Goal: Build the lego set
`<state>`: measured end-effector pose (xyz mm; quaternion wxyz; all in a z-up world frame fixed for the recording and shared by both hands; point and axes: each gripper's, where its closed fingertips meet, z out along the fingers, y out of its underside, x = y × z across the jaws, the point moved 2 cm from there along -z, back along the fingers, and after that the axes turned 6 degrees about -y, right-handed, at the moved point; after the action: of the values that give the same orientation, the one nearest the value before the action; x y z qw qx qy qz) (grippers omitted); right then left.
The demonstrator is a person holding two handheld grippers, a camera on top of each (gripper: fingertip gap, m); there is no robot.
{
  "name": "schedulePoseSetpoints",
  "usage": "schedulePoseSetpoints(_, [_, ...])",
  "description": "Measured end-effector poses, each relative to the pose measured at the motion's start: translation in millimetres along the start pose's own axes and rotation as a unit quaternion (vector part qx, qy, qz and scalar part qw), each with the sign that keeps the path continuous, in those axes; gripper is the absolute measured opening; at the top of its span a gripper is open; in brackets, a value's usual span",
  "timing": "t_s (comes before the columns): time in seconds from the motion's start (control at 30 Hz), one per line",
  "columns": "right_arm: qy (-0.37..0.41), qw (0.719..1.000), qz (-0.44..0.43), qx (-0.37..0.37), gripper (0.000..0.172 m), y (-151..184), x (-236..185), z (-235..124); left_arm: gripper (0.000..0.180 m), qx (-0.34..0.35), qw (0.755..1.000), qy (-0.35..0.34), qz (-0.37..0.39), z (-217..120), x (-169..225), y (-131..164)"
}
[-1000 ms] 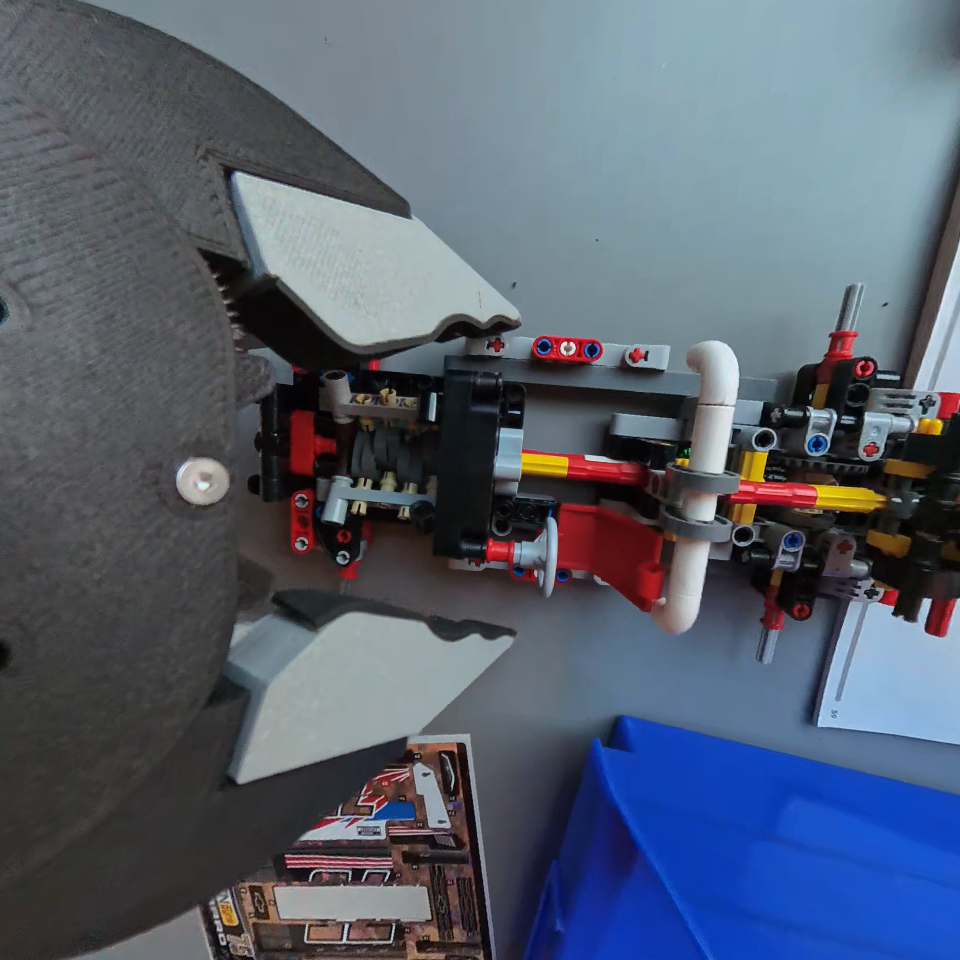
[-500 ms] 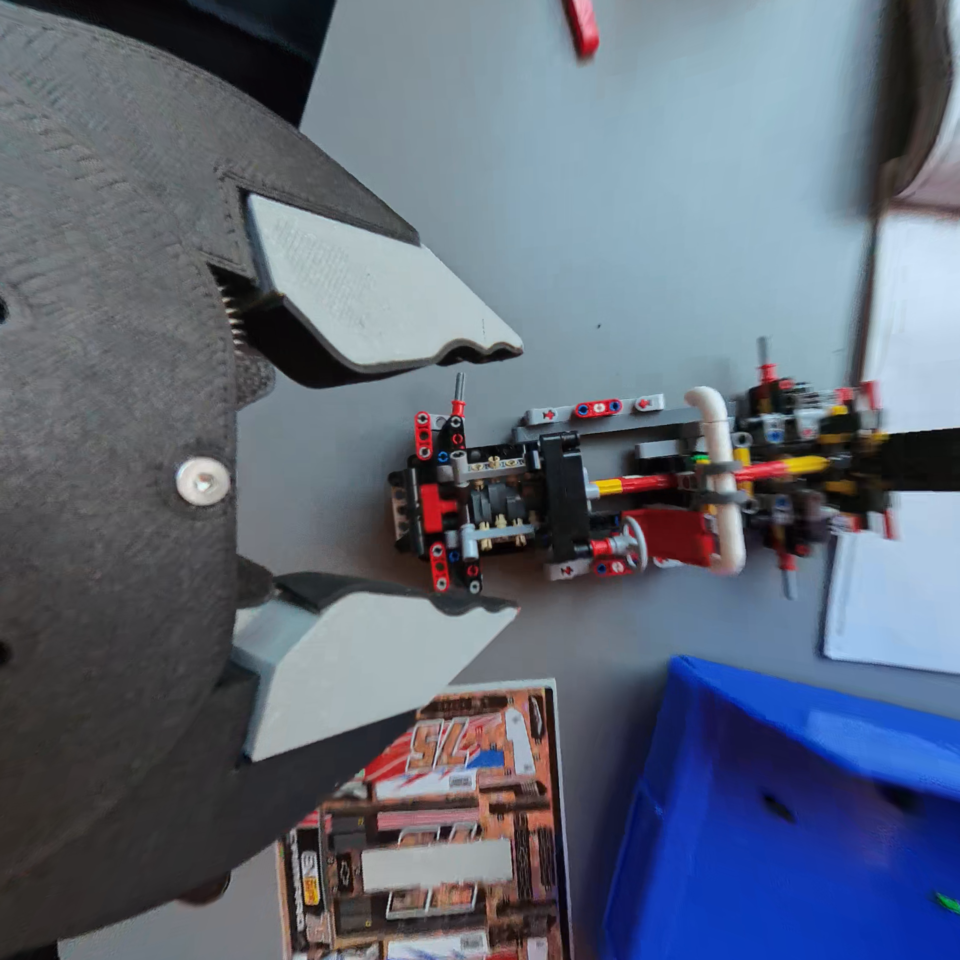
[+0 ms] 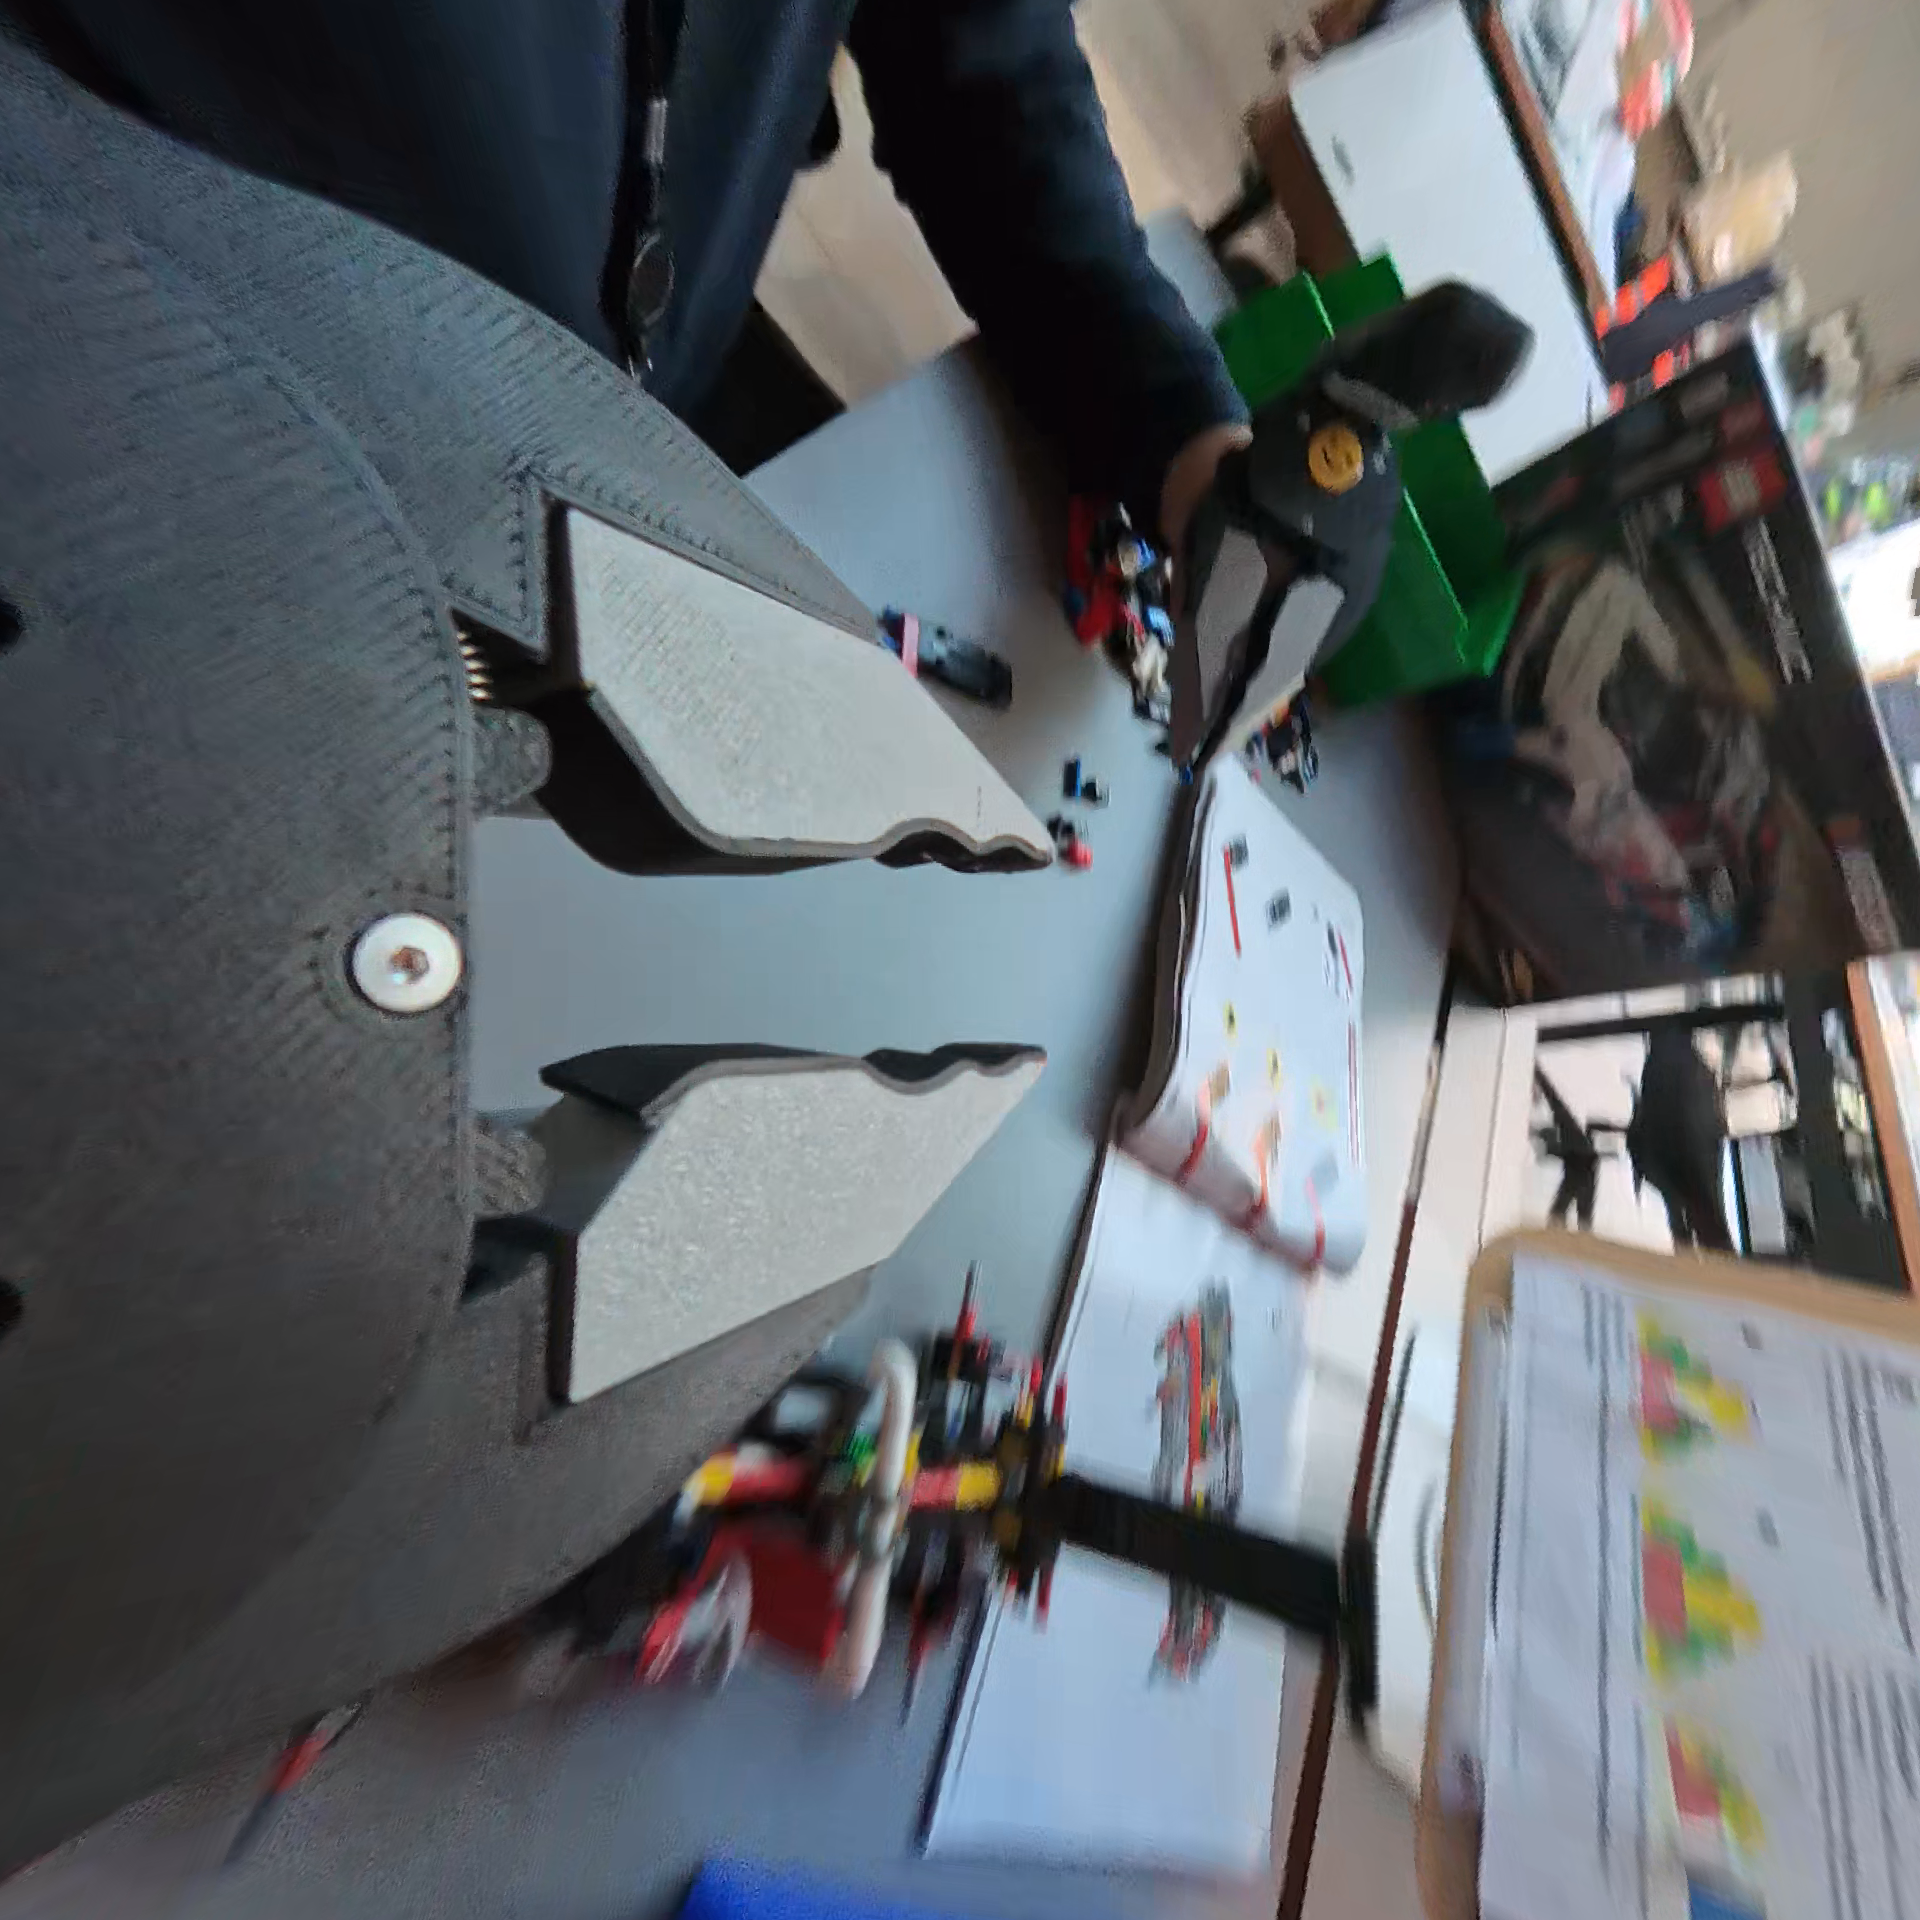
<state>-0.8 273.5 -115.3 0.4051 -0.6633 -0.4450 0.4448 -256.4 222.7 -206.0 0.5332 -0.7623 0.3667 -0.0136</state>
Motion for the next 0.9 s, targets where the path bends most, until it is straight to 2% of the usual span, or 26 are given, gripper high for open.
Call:
schedulePoseSetpoints(0.07, [-0.068, 0.997, -0.005, -0.019, 0.023, 20, -21, 46, 0.002, 0.01, 0.999, 0.02, 0.03, 1, 13, -4])
schedulePoseSetpoints(0.17, [-0.109, 0.992, -0.03, -0.056, 0.024, 43, -36, 111, 0.002, 0.005, 0.996, 0.011, 0.089, 5, 23, -1])
schedulePoseSetpoints(0.23, [-0.115, 0.99, -0.059, -0.063, 0.024, 45, -38, 150, 0.002, -0.005, 0.992, -0.013, 0.122, 8, 21, 3])
schedulePoseSetpoints(0.33, [-0.099, 0.988, -0.083, -0.078, 0.024, 42, -26, 199, 0.002, 0.011, 0.994, -0.034, 0.101, 8, 12, -3])
schedulePoseSetpoints(0.4, [-0.12, 0.988, -0.076, -0.068, 0.025, 37, -22, 219, 0.002, 0.008, 0.993, -0.056, 0.104, 10, 1, -3])
schedulePoseSetpoints(0.53, [-0.158, 0.981, -0.084, -0.07, 0.026, 44, -28, 226, 0.001, -0.014, 0.983, -0.106, 0.151, 14, -11, 1])
schedulePoseSetpoints(0.77, [-0.194, 0.966, -0.116, -0.123, 0.021, 61, -28, 211, 0.002, 0.018, 0.982, -0.064, 0.178, 25, 13, -21])
schedulePoseSetpoints(0.9, [-0.227, 0.959, -0.123, -0.122, 0.022, 60, -35, 204, 0.002, 0.044, 0.982, -0.038, 0.179, 24, 27, -27])
